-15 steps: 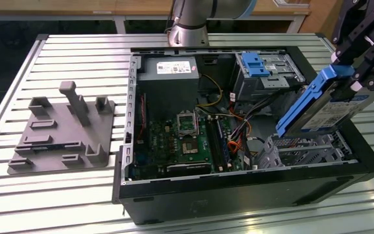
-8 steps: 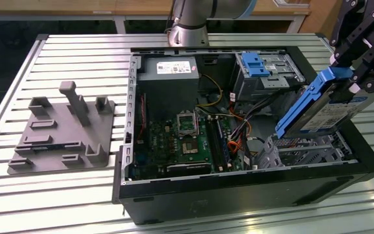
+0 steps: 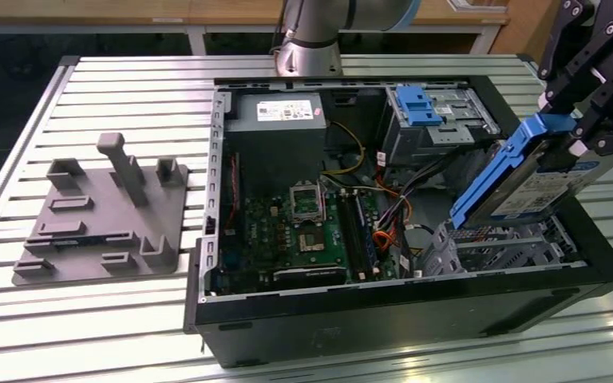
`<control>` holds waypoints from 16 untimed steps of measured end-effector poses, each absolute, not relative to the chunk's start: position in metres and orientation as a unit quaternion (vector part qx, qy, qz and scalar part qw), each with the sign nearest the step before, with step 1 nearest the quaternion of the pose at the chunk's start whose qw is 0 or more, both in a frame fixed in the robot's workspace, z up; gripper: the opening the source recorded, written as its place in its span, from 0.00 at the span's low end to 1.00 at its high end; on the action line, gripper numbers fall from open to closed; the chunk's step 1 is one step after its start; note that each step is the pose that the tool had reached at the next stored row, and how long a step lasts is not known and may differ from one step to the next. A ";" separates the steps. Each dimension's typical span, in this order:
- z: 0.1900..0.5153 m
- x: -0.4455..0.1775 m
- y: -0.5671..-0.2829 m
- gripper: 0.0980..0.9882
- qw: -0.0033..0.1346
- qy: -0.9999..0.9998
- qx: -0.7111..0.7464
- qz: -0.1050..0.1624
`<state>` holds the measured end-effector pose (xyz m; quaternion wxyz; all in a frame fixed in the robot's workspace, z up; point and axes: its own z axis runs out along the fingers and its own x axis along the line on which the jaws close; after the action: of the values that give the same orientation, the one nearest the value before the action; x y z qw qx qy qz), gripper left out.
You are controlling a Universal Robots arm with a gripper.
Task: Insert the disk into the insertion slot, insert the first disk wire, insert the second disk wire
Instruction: 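Insert the disk into the insertion slot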
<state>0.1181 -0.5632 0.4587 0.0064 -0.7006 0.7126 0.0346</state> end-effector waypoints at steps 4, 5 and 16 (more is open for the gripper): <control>0.457 0.118 -0.563 0.30 0.006 0.713 -0.701 0.034; 0.457 0.118 -0.563 0.30 0.006 0.713 -0.701 0.034; 0.452 0.118 -0.564 0.30 0.006 0.713 -0.701 0.034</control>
<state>0.1183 -0.5635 0.4522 0.0059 -0.7006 0.7127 0.0341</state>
